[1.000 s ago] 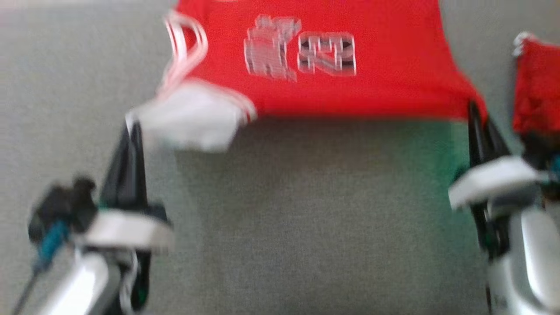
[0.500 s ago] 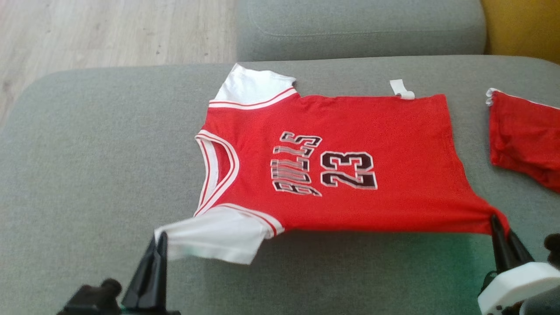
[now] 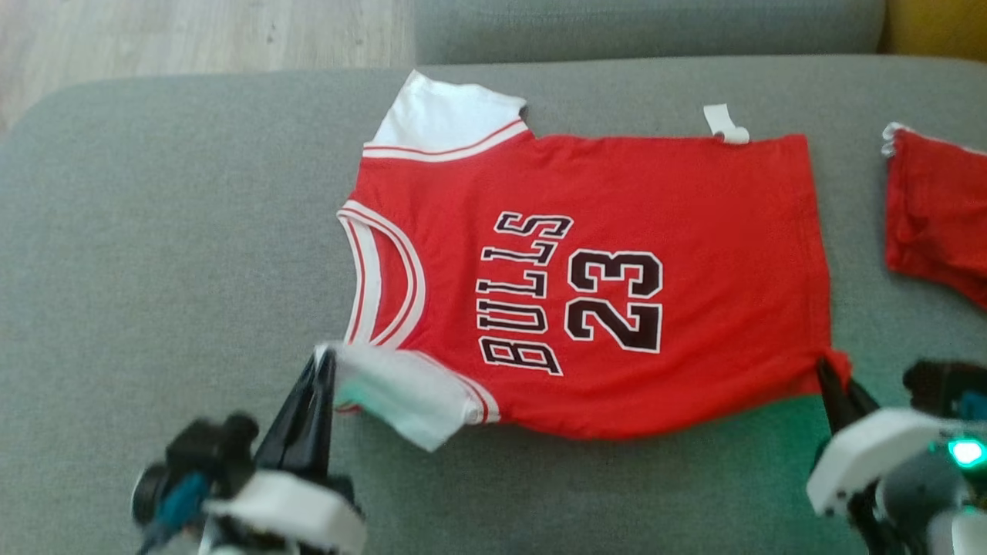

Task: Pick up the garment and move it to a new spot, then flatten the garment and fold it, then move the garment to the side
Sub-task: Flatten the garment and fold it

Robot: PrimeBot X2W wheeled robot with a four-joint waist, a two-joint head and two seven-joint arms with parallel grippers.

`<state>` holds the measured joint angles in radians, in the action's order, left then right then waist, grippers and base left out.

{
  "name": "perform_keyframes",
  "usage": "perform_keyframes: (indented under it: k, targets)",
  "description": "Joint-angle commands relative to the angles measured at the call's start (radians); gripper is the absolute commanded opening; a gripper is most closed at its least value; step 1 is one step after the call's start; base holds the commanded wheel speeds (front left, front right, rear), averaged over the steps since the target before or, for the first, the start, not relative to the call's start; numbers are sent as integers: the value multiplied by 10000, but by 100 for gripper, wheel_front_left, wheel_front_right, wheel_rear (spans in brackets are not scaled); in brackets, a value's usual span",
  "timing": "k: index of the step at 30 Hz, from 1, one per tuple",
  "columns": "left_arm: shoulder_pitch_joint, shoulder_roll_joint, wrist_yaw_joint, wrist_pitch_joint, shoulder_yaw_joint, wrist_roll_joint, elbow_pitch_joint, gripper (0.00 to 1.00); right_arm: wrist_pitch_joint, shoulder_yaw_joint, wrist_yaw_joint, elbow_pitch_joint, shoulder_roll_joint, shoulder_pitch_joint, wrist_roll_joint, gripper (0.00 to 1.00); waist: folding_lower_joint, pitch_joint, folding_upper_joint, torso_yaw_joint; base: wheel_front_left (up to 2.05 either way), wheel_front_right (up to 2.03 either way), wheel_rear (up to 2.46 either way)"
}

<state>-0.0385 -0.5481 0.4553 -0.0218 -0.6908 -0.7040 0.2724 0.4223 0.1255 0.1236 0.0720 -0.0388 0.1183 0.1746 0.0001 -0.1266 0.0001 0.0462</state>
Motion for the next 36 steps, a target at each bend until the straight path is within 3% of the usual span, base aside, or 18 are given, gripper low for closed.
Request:
perform_keyframes:
  k: [1,13,16,23,24,25,26,27,28,29,36]
  targets:
    - [-830,-33,-122,70,294,88,67,0,131,-222,71,245,-114,-664,-71,0,-1,-193,-1,-30,0,0,0]
    - [-4463,1129,-1360,700,169,168,-3069,0,962,76,71,-1381,-114,-3242,-527,0,-1,-816,-1,-204,0,0,0]
    - [-4950,1654,-1543,442,241,14,-4102,0,721,197,71,-2091,-114,-3716,-455,0,-1,-925,-1,-307,0,0,0]
    - [-5172,1961,-1787,-81,300,-49,-5036,0,278,101,71,-2801,-114,-4097,-407,0,-1,-1005,-1,-424,0,0,0]
    - [-5212,2004,-1825,-235,322,-34,-5125,0,159,112,71,-2859,-114,-4134,-360,17,-1,-1011,-1,-435,0,0,0]
    - [-5253,2048,-1914,-393,320,-20,-5203,0,67,125,71,-2927,-114,-4164,-339,43,-1,-1016,-1,-443,0,0,0]
    - [-5286,2091,-1967,-548,333,-6,-5301,0,-34,138,71,-2979,-114,-4193,-358,100,-1,-1021,-1,-455,0,0,0]
    - [-5319,2122,-2009,-679,322,32,-5406,5,-130,159,71,-3031,-114,-4218,-366,100,-1,-1028,-1,-463,0,0,0]
    - [-5338,2157,-2060,-765,289,58,-5507,46,-212,155,71,-3078,-114,-4237,-352,100,-1,-1032,-1,-467,0,0,0]
    - [-5357,2193,-2139,-895,254,89,-5564,97,-290,144,71,-3110,-114,-4237,-311,100,-1,-1031,-1,-469,0,0,0]
    - [-4974,2285,-2405,-1676,217,81,-5470,100,-1310,321,71,-2810,-114,-3964,-75,100,-1,-822,-1,-445,0,0,0]
